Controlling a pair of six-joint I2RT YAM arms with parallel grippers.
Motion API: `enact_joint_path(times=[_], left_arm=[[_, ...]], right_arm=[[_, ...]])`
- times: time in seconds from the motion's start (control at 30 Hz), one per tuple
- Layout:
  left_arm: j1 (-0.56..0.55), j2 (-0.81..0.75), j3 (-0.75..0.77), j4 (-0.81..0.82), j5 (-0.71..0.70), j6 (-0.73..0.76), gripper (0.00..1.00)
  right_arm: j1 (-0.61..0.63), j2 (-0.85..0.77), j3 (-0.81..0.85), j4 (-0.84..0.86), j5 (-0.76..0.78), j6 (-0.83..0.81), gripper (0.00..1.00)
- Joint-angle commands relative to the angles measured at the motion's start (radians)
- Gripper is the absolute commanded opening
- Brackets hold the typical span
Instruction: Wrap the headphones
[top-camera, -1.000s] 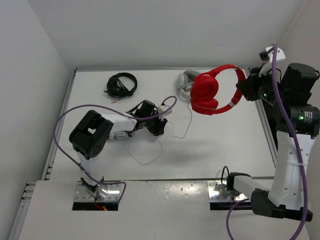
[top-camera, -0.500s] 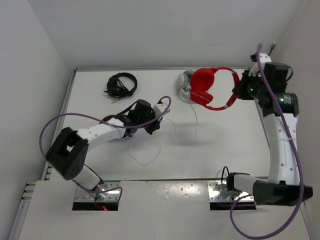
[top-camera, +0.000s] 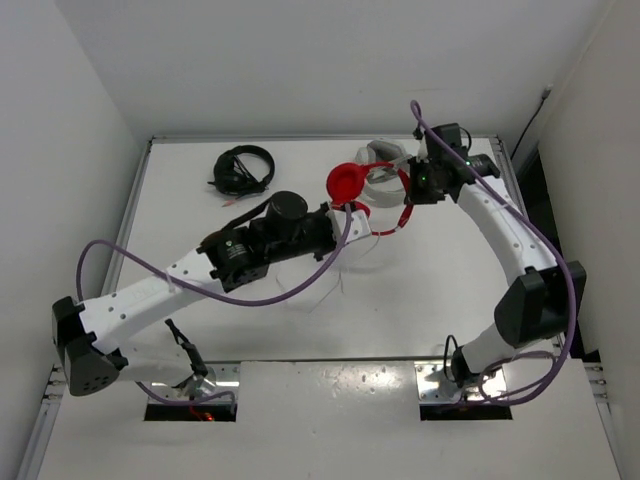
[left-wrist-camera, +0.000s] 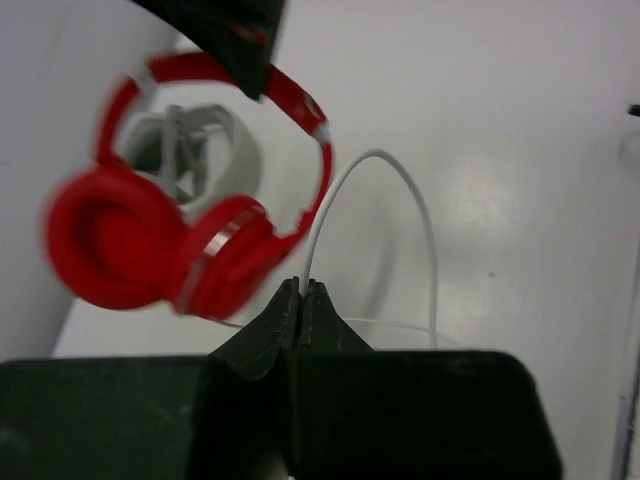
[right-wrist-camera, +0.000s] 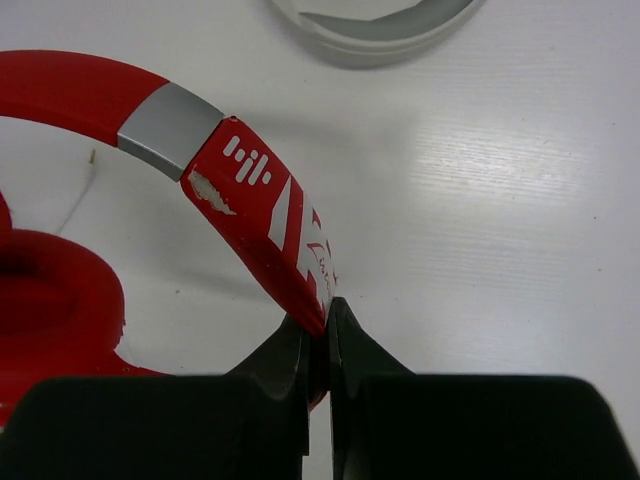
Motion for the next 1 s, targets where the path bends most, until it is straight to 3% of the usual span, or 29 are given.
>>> enact_joint_path(times=[0.0,0.2,0.53,0.63,0.8,0.97], left_arm=[[0.001,-0.004,0.109,0.006,-0.09,0.095,0.0],[0.043,0.027,0.181,0.081,-0.219,0.153,0.0],[0.243,0.16,0.294,0.205,-0.288,0.153,0.0],[0.331,0.214,0.353,0.205,-0.274,0.11,0.0],[0.383,0.232,0.373,0.205,-0.158,0.116,0.0],[0.392,0.284,0.37,0.214,-0.193,0.127,0.0]], right_arm=[[0.066,-0.008,0.03,0.092,0.034,0.035,0.0],[0.166,-0.112,-0.11,0.155,0.079,-0.087,0.0],[0.25,-0.339,-0.325,0.163,0.06,-0.334,0.0],[0.278,-0.374,-0.369,0.144,0.06,-0.368,0.0],[0.29,-0.403,-0.405,0.144,0.108,-0.425,0.0],[0.258,-0.443,-0.396,0.089,-0.019,-0.451,0.0]])
